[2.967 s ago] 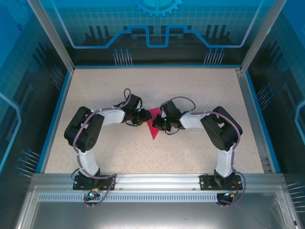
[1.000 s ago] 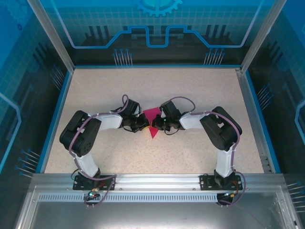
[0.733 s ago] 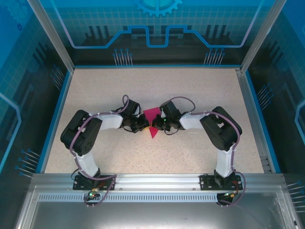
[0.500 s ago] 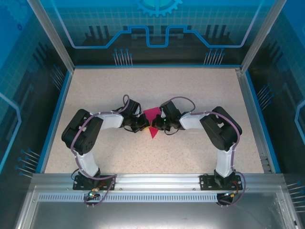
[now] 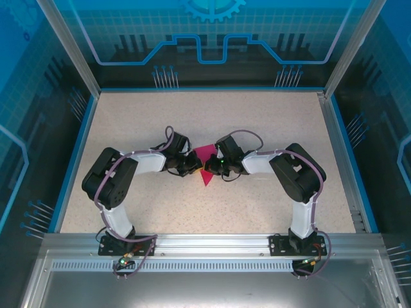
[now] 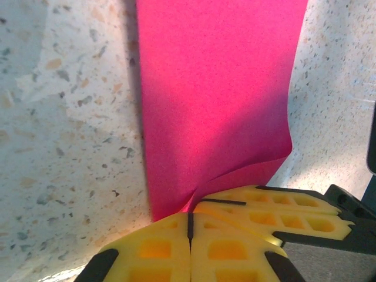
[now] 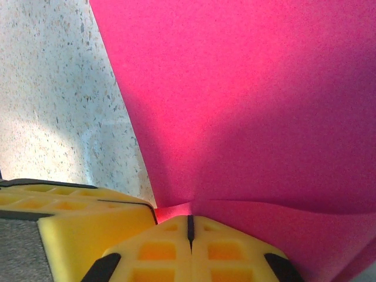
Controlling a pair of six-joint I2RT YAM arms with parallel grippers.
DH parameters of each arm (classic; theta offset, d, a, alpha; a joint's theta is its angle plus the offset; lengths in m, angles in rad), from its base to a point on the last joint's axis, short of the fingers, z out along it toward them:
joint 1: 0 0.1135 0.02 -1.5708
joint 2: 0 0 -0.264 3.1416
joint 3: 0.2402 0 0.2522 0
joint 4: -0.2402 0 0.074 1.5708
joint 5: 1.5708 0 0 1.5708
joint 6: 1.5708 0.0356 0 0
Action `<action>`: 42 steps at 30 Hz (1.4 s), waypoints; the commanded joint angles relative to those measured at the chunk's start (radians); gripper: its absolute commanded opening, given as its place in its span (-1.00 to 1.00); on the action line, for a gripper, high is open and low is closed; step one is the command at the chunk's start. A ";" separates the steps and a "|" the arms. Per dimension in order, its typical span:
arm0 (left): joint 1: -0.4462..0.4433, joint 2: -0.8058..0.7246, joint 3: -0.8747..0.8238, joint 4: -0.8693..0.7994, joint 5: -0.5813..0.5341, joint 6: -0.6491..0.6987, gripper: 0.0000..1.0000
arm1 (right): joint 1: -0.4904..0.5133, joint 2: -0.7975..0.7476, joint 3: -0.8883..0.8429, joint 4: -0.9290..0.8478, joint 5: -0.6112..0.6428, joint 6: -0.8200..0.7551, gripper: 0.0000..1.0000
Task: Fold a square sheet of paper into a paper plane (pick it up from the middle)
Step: Third fold the triangle at the center of the table.
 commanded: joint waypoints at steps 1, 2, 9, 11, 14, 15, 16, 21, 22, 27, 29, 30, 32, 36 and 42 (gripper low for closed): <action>-0.010 0.023 0.013 -0.024 -0.004 -0.002 -0.85 | 0.000 0.013 -0.026 -0.068 0.019 -0.006 -1.00; -0.012 0.029 0.014 -0.029 -0.005 0.001 -0.85 | 0.000 0.010 -0.026 -0.069 0.019 -0.004 -1.00; -0.015 0.045 0.029 -0.095 -0.050 0.025 -0.85 | -0.004 -0.022 -0.021 -0.066 -0.003 -0.031 -1.00; -0.016 0.049 0.034 -0.113 -0.061 0.031 -0.85 | -0.010 -0.059 -0.027 -0.065 -0.031 -0.084 -1.00; -0.017 0.058 0.035 -0.137 -0.069 0.043 -0.86 | -0.014 -0.150 -0.054 -0.087 -0.046 -0.171 -1.00; -0.017 0.061 0.033 -0.138 -0.068 0.046 -0.86 | -0.012 -0.176 -0.063 -0.093 -0.062 -0.193 -1.00; -0.017 0.063 0.032 -0.140 -0.067 0.048 -0.86 | -0.012 -0.193 -0.067 -0.099 -0.078 -0.202 -1.00; -0.020 0.070 0.021 -0.133 -0.063 0.042 -0.86 | 0.032 -0.192 -0.080 -0.106 -0.130 -0.190 -1.00; -0.020 0.068 0.020 -0.132 -0.064 0.042 -0.86 | 0.042 -0.182 -0.080 -0.105 -0.130 -0.184 -1.00; -0.022 0.065 0.015 -0.131 -0.067 0.041 -0.86 | 0.059 -0.144 -0.096 -0.052 -0.142 -0.150 -1.00; -0.022 0.062 0.013 -0.131 -0.072 0.040 -0.86 | 0.061 -0.142 -0.130 -0.038 -0.142 -0.147 -1.00; -0.022 0.062 0.012 -0.133 -0.075 0.039 -0.86 | 0.062 -0.142 -0.139 -0.032 -0.145 -0.147 -1.00; -0.022 0.061 0.010 -0.131 -0.079 0.037 -0.86 | 0.063 -0.142 -0.154 -0.018 -0.146 -0.148 -1.00; -0.022 0.064 0.006 -0.129 -0.087 0.031 -0.86 | 0.064 -0.131 -0.164 -0.013 -0.146 -0.149 -1.00; -0.022 0.062 0.005 -0.131 -0.092 0.031 -0.86 | 0.064 -0.108 -0.161 -0.019 -0.141 -0.152 -1.00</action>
